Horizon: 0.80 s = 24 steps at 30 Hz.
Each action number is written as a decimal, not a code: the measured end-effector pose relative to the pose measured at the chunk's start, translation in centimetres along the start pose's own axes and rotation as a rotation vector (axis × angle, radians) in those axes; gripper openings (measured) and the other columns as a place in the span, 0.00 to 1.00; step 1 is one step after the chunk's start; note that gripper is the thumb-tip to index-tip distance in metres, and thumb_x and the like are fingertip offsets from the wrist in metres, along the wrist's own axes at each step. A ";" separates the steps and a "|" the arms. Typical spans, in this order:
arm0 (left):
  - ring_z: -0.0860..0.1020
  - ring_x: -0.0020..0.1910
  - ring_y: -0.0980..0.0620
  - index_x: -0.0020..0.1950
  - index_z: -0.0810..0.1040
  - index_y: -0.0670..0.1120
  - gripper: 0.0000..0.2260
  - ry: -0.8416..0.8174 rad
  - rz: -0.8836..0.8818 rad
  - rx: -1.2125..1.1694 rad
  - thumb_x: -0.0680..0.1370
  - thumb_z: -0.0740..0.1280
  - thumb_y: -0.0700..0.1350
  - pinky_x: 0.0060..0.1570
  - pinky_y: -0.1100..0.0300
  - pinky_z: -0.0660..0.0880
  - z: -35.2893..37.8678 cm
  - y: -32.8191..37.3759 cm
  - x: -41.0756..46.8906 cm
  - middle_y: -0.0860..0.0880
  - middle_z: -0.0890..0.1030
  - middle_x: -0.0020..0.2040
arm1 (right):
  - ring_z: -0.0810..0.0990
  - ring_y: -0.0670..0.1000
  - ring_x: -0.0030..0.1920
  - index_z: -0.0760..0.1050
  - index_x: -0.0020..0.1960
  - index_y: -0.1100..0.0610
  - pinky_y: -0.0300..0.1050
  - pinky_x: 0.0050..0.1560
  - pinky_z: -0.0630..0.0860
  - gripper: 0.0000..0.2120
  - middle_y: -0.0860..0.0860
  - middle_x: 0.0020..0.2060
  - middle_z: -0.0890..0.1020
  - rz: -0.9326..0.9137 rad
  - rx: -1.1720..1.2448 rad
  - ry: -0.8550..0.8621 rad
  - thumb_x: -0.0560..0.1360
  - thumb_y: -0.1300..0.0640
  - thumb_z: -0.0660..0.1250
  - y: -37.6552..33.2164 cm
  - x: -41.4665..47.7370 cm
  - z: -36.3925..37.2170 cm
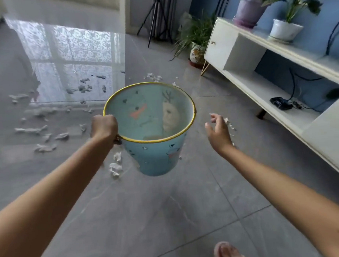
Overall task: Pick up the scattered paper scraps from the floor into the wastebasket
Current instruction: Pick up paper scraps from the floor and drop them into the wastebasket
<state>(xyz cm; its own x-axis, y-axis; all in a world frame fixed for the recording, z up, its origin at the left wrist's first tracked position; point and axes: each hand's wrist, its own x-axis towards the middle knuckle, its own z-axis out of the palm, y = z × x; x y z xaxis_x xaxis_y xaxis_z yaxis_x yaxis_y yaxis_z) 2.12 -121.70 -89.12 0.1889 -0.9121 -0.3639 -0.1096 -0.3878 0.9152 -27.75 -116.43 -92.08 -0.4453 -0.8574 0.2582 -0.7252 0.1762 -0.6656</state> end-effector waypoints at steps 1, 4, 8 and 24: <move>0.78 0.60 0.37 0.67 0.71 0.36 0.18 0.038 -0.014 -0.033 0.78 0.58 0.39 0.57 0.43 0.78 -0.9 -0.3 0.5 0.36 0.76 0.64 | 0.67 0.59 0.66 0.62 0.69 0.60 0.49 0.65 0.63 0.24 0.60 0.65 0.69 0.053 -0.045 -0.097 0.76 0.55 0.63 0.9 -0.6 1.5; 0.80 0.48 0.31 0.55 0.75 0.35 0.18 0.180 -0.014 -0.086 0.68 0.60 0.40 0.43 0.36 0.80 -5.3 -1.6 1.5 0.32 0.79 0.56 | 0.56 0.59 0.73 0.49 0.75 0.55 0.50 0.71 0.55 0.40 0.60 0.73 0.56 0.182 -0.146 -0.443 0.73 0.47 0.68 3.6 -3.2 6.5; 0.76 0.30 0.38 0.50 0.72 0.35 0.08 0.332 -0.011 -0.157 0.73 0.59 0.34 0.16 0.46 0.74 -9.3 -1.8 0.6 0.38 0.74 0.41 | 0.39 0.58 0.75 0.34 0.75 0.49 0.58 0.74 0.44 0.55 0.55 0.76 0.41 0.286 -0.251 -0.759 0.66 0.34 0.69 6.4 -5.3 12.3; 0.67 0.28 0.47 0.33 0.68 0.42 0.12 0.750 -0.036 -0.033 0.74 0.61 0.30 0.09 0.67 0.62 -10.2 -2.3 -2.6 0.44 0.67 0.33 | 0.39 0.52 0.76 0.41 0.76 0.52 0.52 0.73 0.34 0.49 0.52 0.76 0.42 -0.256 -0.340 -0.921 0.68 0.28 0.58 4.6 0.9 25.1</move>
<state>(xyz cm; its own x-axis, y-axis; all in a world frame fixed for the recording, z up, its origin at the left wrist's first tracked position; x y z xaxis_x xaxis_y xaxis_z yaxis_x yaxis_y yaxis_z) 11.83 -117.06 -88.46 0.8075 -0.5588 -0.1891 -0.0636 -0.4012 0.9138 -18.34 -128.57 -112.52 0.2181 -0.9028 -0.3707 -0.9171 -0.0597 -0.3942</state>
